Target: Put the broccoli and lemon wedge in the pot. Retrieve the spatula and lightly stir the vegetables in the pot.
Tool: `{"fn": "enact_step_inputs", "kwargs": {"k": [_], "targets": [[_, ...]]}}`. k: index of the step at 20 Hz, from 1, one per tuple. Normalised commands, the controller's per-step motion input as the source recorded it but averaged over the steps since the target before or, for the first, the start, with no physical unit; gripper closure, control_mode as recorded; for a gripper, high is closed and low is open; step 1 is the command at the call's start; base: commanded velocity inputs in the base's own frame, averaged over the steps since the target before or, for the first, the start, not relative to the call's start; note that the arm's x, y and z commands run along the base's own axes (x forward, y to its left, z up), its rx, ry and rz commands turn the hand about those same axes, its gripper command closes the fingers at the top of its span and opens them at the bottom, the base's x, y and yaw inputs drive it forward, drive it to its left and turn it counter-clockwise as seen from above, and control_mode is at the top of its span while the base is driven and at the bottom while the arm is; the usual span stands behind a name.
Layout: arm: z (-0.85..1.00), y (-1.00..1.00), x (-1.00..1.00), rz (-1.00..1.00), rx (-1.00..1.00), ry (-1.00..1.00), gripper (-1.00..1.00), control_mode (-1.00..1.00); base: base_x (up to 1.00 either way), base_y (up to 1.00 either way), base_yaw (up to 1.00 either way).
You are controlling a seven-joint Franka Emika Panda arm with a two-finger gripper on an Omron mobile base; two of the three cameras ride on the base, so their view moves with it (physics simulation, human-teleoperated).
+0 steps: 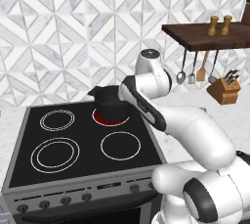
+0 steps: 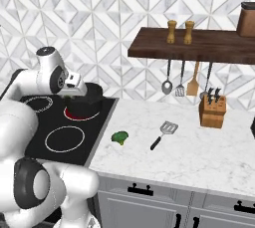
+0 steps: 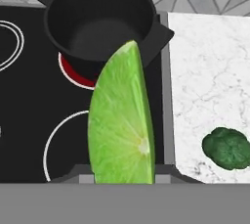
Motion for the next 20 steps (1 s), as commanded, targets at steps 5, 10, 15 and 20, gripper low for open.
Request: {"fn": "enact_step_inputs", "kwargs": {"k": [5,10,15,20], "targets": [[-0.21,0.46,0.86,0.00,0.00,0.00,1.00,-1.00,0.00,0.00,0.00],[-0.41,0.29,0.89,0.00,0.00,0.00,1.00,-1.00,0.00,0.00,0.00],[-0.51,0.12,0.82,0.00,0.00,0.00,1.00,-1.00,0.00,0.00,0.00],[-0.35,0.02,0.67,0.00,-0.02,0.00,1.00,-1.00,0.00,0.00,0.00]]}}
